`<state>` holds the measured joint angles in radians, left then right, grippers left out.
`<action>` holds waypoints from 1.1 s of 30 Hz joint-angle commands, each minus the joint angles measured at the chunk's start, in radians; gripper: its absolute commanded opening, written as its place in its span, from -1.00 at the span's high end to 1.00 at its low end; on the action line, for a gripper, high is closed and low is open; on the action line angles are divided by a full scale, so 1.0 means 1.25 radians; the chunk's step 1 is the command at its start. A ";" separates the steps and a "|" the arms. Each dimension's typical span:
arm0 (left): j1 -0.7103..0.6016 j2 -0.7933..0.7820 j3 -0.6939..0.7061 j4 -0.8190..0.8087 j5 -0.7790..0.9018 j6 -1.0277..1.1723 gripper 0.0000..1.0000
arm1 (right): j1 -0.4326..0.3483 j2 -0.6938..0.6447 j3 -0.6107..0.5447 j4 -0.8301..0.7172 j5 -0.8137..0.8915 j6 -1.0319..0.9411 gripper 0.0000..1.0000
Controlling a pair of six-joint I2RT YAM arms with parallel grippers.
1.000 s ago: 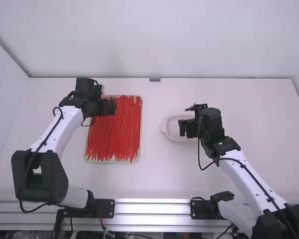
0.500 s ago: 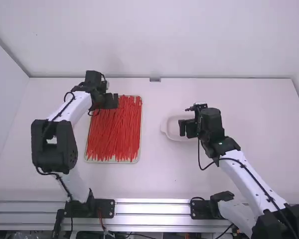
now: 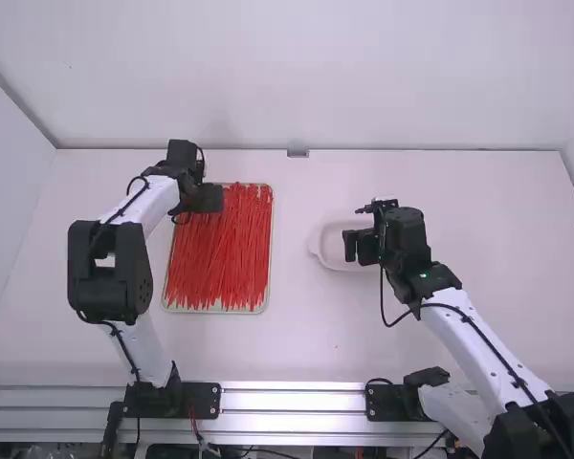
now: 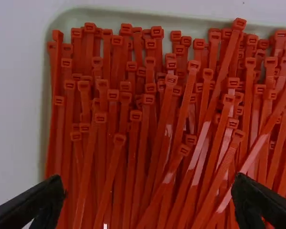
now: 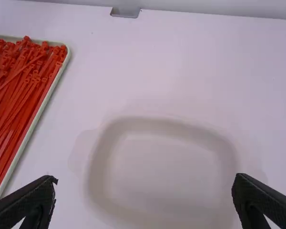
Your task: Fasten the cable tie
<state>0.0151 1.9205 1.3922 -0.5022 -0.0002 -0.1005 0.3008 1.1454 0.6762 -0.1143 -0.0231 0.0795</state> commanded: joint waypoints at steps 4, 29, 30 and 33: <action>0.006 0.009 0.016 -0.003 0.023 0.069 -0.64 | 0.001 0.002 0.025 -0.002 0.001 -0.001 -0.98; -0.001 0.010 -0.121 0.176 0.155 0.225 0.22 | -0.001 0.007 0.025 -0.002 0.001 -0.001 -0.97; -0.001 0.010 -0.121 0.176 0.155 0.225 0.22 | -0.001 0.007 0.025 -0.002 0.001 -0.001 -0.97; -0.001 0.010 -0.121 0.163 0.156 0.238 0.21 | -0.005 0.007 0.025 -0.002 0.001 -0.001 -0.98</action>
<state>0.0151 1.9205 1.2442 -0.2867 0.1768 0.1665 0.2989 1.1454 0.6762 -0.1158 -0.0235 0.0792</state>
